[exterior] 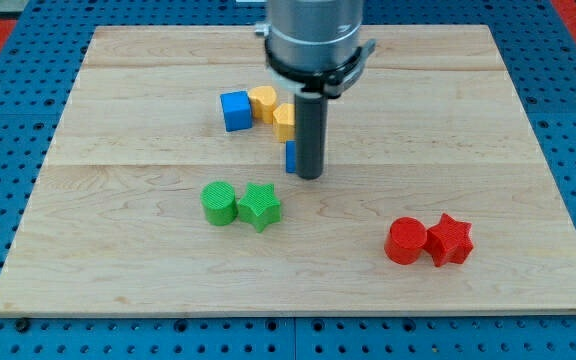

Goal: Separate the green circle from the green star

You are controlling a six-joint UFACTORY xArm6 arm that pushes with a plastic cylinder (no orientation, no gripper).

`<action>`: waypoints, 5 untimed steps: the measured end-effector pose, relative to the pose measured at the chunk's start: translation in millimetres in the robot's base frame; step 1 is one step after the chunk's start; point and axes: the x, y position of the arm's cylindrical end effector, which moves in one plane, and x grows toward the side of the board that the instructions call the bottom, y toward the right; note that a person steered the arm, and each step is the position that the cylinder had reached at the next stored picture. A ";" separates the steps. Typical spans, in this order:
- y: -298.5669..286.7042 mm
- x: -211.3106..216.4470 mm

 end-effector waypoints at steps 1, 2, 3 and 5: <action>-40.1 -7.8; -80.1 -17.0; -80.1 -19.0; -113.0 -37.5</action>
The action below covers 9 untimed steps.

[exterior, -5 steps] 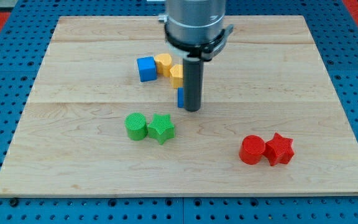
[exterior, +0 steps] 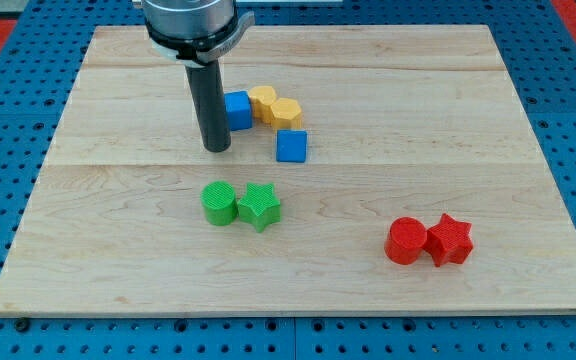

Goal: Separate the green circle from the green star

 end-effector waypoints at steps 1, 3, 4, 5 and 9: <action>0.0 -5.3; 6.0 -5.3; 30.5 -1.3; 50.0 46.1; 132.3 44.1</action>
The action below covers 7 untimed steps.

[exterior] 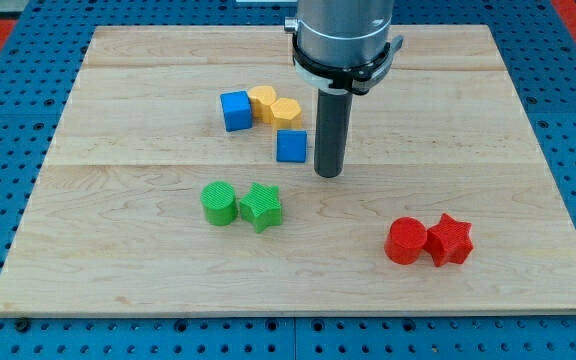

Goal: Separate the green circle from the green star

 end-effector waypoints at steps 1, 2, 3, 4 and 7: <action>37.0 6.0; 40.8 34.3; -1.9 49.7; -43.3 75.2; -174.3 3.0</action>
